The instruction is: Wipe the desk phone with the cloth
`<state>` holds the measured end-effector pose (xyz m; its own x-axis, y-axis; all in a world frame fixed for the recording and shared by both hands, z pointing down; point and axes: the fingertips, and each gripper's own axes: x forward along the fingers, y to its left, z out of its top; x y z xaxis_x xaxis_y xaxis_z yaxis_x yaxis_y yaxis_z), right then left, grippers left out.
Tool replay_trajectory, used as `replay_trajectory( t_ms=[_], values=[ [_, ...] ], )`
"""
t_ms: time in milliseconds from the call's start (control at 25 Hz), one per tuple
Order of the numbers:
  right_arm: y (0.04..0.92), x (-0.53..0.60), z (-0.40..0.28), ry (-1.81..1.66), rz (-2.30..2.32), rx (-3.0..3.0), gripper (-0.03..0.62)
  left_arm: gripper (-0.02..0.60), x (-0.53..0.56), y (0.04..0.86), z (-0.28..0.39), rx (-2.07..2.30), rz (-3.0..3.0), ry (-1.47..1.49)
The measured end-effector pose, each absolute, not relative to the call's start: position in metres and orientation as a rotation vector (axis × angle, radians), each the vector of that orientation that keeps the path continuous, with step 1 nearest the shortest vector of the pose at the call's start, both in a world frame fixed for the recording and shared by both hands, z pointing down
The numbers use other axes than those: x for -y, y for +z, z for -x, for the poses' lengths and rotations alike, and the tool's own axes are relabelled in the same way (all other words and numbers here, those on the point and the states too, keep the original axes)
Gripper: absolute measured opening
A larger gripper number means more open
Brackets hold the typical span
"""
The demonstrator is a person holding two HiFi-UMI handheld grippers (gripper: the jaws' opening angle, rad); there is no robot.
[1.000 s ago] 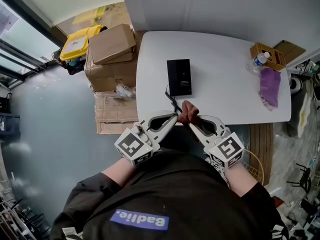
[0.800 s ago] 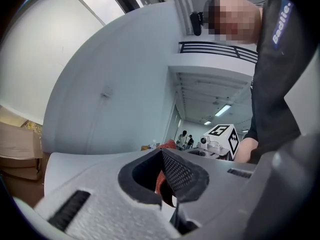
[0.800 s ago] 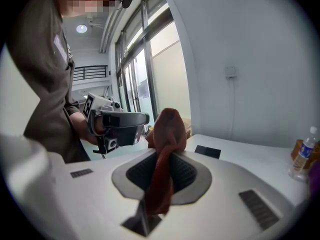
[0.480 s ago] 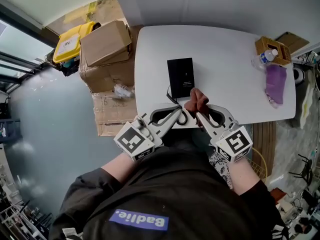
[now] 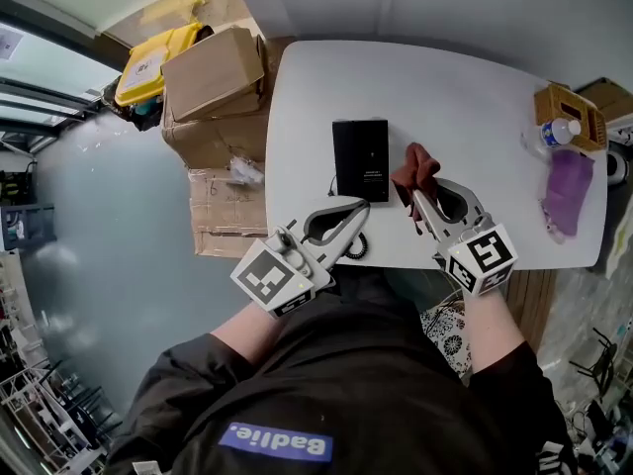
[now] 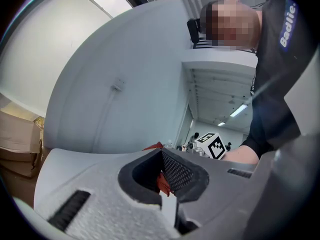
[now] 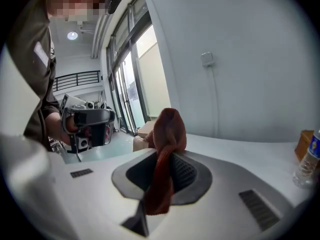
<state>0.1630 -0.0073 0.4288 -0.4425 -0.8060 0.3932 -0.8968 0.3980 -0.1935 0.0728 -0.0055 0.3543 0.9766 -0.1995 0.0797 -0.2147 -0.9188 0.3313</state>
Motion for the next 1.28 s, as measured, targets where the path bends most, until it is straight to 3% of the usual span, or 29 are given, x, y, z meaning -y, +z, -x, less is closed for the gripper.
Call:
replay_trajectory(
  t_ms=[720, 1280],
  values=[
    [0.531, 0.125, -0.222, 0.7, -1.464, 2.386, 0.071, 0.015, 0.054, 0.381, -0.1, 0.523, -2.705, 0.105],
    [0.586, 0.094, -0.179, 0.737, -1.179, 2.363, 0.071, 0.015, 0.038, 0.389, -0.075, 0.654, -2.661, 0.118]
  ],
)
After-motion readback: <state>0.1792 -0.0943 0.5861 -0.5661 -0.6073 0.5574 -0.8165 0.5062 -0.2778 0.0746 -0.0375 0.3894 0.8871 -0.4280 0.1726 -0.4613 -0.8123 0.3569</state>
